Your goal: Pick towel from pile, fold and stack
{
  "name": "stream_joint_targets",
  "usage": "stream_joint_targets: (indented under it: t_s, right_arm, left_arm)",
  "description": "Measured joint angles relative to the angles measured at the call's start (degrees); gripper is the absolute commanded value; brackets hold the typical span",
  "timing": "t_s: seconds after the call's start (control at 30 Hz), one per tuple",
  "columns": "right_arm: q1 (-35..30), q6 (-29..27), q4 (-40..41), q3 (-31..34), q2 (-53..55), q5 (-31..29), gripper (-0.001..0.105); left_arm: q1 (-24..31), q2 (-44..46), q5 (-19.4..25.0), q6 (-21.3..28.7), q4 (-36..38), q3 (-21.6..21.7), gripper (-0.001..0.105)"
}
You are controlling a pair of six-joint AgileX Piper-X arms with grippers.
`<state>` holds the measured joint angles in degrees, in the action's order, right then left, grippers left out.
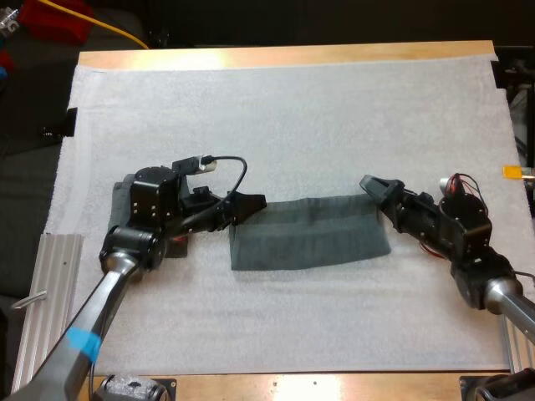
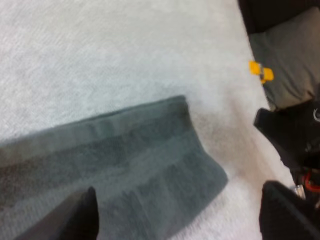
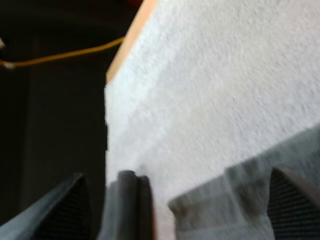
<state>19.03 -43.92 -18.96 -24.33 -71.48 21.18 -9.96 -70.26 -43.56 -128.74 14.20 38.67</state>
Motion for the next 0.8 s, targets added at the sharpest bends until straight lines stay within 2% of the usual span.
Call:
stream_joint_targets:
  t_s: [0.2, 0.5, 0.8]
  right_arm:
    - [0.0, -3.97, 9.98, 0.0, 6.22, 0.0, 0.071]
    - [0.0, -10.33, 26.3, -1.42, 13.49, 0.0, 0.071]
    - [0.0, -12.18, 41.03, -4.17, 19.92, -0.21, 0.071]
  left_arm:
    - [0.0, 6.23, 0.0, 1.58, 5.62, 0.0, 0.065]
    - [0.0, 13.49, 0.45, 7.08, 18.13, 0.0, 0.065]
    - [0.0, 21.47, 1.84, 10.37, 28.72, 0.0, 0.065]
